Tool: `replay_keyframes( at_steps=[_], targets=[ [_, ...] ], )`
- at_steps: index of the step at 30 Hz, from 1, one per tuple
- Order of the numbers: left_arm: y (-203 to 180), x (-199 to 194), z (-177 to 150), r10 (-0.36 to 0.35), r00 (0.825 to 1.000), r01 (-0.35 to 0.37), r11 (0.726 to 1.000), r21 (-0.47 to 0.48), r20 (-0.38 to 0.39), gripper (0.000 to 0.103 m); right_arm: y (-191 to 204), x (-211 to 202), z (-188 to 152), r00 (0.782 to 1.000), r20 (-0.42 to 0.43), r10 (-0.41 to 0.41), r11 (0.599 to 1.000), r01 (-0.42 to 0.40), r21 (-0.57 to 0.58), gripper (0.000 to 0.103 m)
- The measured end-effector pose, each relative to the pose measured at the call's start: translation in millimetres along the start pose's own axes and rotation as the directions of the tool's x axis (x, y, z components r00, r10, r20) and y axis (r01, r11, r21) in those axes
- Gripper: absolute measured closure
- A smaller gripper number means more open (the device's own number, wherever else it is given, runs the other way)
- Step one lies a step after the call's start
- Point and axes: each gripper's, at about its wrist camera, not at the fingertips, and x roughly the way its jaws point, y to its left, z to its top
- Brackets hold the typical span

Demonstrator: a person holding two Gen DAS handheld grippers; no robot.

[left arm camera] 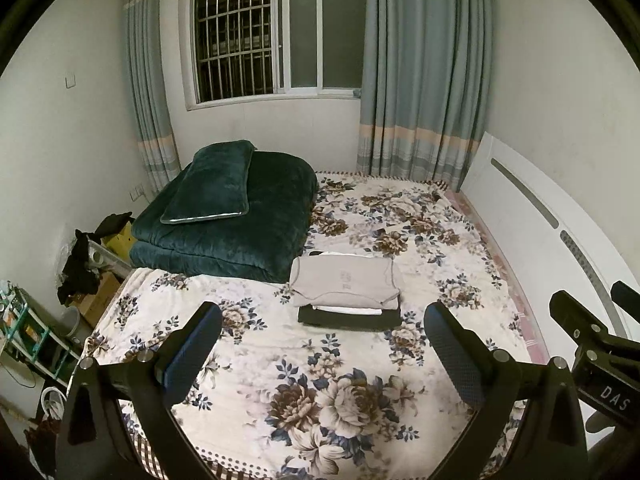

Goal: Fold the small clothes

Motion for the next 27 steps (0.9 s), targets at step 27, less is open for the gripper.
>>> replay_keyframes(
  at_steps=[27],
  targets=[
    [-5.9,-7.9,5.8,0.008,1.000,-0.008,1.000,-0.003,0.018,0.000,4.4,-4.3,6.4,1.000,-0.004,0.013,1.000,-0.013,-0.006,0.000]
  ],
)
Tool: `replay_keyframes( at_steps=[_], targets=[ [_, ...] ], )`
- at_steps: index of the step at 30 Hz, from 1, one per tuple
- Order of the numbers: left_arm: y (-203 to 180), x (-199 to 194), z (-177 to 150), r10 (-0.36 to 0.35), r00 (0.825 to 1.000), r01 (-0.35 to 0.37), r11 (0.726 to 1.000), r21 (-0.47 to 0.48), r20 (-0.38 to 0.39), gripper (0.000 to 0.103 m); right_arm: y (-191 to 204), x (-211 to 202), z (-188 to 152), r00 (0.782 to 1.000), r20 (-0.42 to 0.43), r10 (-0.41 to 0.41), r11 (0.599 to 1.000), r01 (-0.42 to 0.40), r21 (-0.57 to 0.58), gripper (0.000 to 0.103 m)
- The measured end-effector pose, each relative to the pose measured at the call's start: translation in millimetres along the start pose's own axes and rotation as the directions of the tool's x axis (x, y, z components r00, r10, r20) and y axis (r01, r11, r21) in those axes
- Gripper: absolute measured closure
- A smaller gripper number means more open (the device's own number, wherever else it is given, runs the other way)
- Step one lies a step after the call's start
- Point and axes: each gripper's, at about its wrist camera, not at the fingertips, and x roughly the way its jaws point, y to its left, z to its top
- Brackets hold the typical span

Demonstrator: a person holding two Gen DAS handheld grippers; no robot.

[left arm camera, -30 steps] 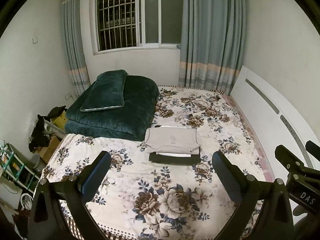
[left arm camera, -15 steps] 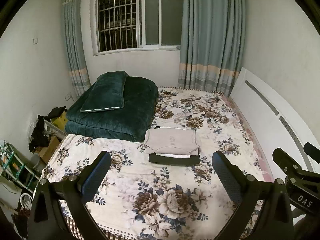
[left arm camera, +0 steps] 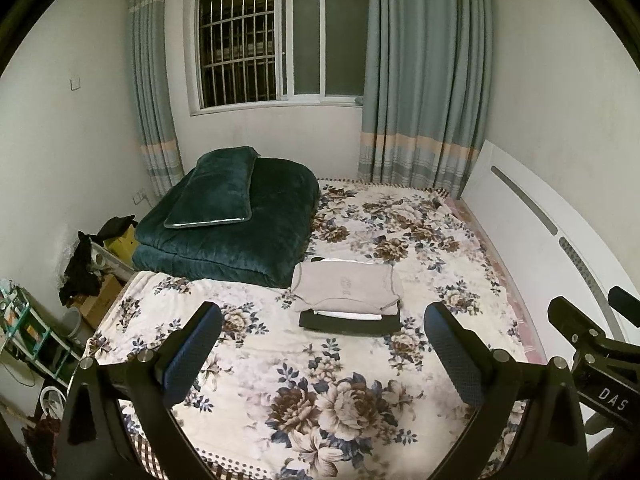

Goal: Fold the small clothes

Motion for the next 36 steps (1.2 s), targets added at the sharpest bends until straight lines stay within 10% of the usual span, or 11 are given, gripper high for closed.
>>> replay_keyframes(
  at_steps=[36],
  targets=[
    [2.5,-3.6,2.6,0.011,1.000,-0.011,1.000,-0.005,0.013,0.000,0.0,-4.2,-8.1,1.000,0.007,-0.010,1.000,0.010,0.011,0.000]
  ],
)
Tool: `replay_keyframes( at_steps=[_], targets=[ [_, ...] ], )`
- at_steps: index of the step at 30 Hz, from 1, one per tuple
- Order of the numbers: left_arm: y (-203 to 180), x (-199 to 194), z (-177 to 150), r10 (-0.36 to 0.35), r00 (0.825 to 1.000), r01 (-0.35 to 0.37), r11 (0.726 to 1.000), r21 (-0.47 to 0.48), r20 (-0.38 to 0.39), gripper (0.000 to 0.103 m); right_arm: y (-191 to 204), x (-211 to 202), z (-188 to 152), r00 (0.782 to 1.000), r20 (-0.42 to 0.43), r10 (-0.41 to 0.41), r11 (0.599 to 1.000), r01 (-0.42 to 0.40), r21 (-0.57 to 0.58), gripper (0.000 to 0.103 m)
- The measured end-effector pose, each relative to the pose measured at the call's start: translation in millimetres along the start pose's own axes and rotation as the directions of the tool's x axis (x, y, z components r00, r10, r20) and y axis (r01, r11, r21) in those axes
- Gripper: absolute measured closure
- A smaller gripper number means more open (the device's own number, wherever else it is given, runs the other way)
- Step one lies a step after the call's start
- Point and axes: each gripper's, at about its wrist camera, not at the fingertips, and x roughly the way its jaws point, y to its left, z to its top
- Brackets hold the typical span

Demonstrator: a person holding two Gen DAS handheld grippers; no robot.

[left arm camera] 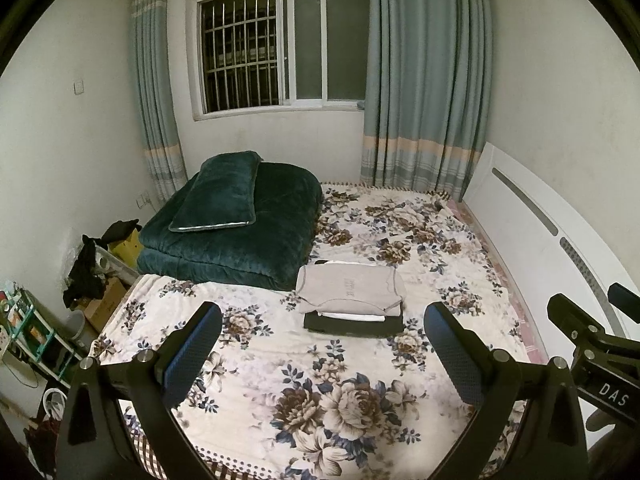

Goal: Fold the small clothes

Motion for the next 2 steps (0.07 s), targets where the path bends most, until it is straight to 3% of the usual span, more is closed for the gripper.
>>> replay_keyframes(
  at_steps=[2],
  targets=[
    [3.8,0.8,3.5,0.002,1.000,-0.002,1.000,-0.002,0.000,0.000,-0.3,0.5,-0.5,1.000,-0.001,0.002,1.000,-0.002,0.002,0.000]
  ],
)
